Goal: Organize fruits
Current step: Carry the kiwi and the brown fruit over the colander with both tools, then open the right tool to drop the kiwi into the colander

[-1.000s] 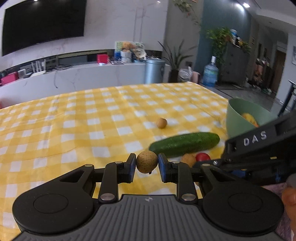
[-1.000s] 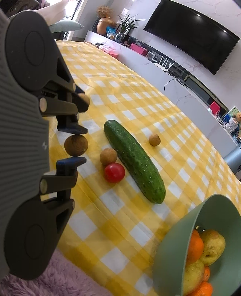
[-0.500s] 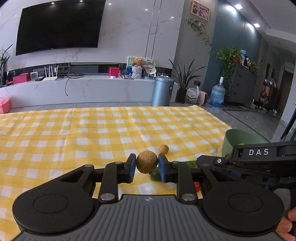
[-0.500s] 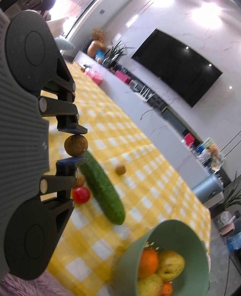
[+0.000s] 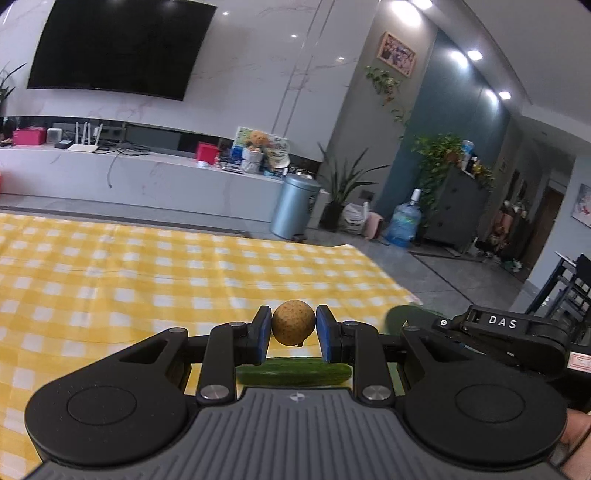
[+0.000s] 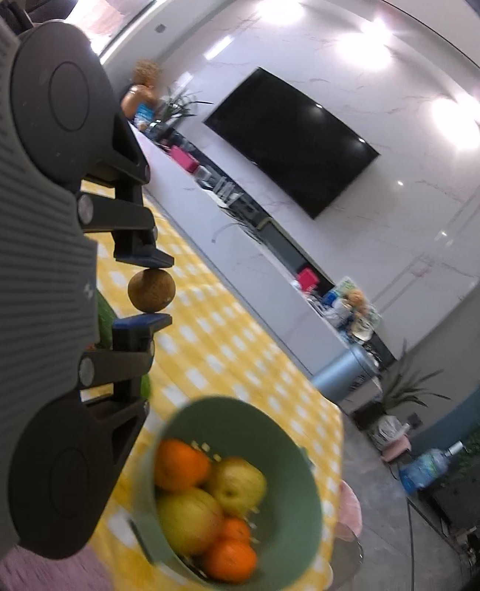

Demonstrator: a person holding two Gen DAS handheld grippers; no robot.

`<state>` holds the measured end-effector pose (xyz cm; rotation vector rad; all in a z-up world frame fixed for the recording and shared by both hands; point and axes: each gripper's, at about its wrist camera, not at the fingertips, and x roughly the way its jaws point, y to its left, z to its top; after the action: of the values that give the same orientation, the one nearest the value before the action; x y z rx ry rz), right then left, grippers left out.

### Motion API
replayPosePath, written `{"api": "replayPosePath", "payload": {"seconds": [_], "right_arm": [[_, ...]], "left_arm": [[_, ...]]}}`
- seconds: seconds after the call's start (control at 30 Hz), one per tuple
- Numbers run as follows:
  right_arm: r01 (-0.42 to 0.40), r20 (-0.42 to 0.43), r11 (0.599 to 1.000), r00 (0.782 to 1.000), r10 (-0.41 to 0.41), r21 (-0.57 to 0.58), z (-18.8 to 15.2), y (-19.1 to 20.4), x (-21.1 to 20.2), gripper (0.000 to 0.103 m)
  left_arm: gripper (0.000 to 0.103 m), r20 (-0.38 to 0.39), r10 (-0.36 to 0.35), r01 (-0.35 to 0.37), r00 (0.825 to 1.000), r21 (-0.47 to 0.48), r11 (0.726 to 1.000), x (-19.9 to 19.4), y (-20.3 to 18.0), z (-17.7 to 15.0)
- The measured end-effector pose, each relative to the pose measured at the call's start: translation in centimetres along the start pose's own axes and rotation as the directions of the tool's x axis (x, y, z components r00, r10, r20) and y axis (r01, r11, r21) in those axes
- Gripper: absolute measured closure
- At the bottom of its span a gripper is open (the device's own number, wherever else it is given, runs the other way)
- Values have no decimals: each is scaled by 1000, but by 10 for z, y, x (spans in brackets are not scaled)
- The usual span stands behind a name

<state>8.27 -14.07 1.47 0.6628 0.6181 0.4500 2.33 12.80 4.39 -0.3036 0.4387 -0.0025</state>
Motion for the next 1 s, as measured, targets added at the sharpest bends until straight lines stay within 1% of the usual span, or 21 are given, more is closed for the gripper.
{"api": "replayPosePath", "payload": {"seconds": [0.13,0.23,0.43,0.53,0.63,0.7,0.8,0.87,1.0], "right_arm": [[15,52,1000,999,-16,26,16,-15,-15,80],[18,83,999,996,-22,52,23,-25,-24,80],[14,129,996,991,-26,93,33,-42,-36,80],[66,130,992,988,-80,105,35,-52,-34,80],[101,118,986,986,-117,131,36,-66,-31,80],[116,123,982,983,-135,151,36,-73,-31,80],[118,133,976,981,-143,184,37,-83,-31,80],[103,133,972,982,-134,213,36,-87,-29,80],[61,111,962,989,-94,267,39,-94,-9,80]], "left_arm": [[74,-3,-35,35,999,45,998,-1,-18,-1],[74,-14,-59,59,998,62,996,1,-31,-2],[74,-69,-149,151,986,16,988,14,-51,-8],[74,-114,-203,203,973,-12,979,34,-63,-11],[74,-165,-248,244,955,-44,969,62,-75,-12],[74,-190,-257,249,947,-66,966,78,-78,-14],[74,-209,-264,246,942,-105,963,99,-74,-19],[74,-206,-281,260,937,-123,958,106,-71,-26],[74,-192,-312,286,930,-153,946,116,-60,-38]]}}
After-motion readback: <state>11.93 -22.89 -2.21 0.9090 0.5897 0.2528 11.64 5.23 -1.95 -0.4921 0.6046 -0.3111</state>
